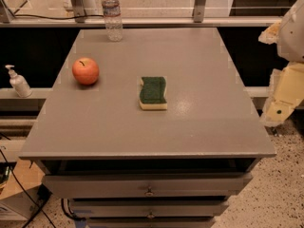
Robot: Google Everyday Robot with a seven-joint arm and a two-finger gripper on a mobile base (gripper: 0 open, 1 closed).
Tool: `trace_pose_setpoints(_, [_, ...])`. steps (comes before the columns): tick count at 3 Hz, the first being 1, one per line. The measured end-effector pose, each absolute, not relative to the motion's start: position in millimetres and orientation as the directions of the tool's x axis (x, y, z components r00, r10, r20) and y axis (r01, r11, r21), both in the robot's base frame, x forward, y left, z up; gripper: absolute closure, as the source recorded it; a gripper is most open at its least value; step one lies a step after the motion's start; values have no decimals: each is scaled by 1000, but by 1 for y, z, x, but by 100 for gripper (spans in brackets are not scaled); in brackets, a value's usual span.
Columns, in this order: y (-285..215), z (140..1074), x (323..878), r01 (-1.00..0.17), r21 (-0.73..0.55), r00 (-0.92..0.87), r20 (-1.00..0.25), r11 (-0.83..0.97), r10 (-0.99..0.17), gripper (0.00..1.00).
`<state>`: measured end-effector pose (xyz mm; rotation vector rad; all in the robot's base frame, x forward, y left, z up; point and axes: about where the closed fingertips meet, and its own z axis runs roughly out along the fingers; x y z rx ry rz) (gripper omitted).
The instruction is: Knock water bottle over
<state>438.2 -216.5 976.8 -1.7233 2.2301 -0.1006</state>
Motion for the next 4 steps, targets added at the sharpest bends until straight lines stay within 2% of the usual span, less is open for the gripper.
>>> trace_pose_setpoints(1, [-216, 977, 438, -930, -249, -221, -208, 270, -953, 0])
trace_pose_setpoints(2, [-212, 987, 455, -922, -276, -180, -317, 272, -931, 0])
trace_pose_setpoints(4, [-165, 1003, 520, -918, -298, -13, -637, 261, -771, 0])
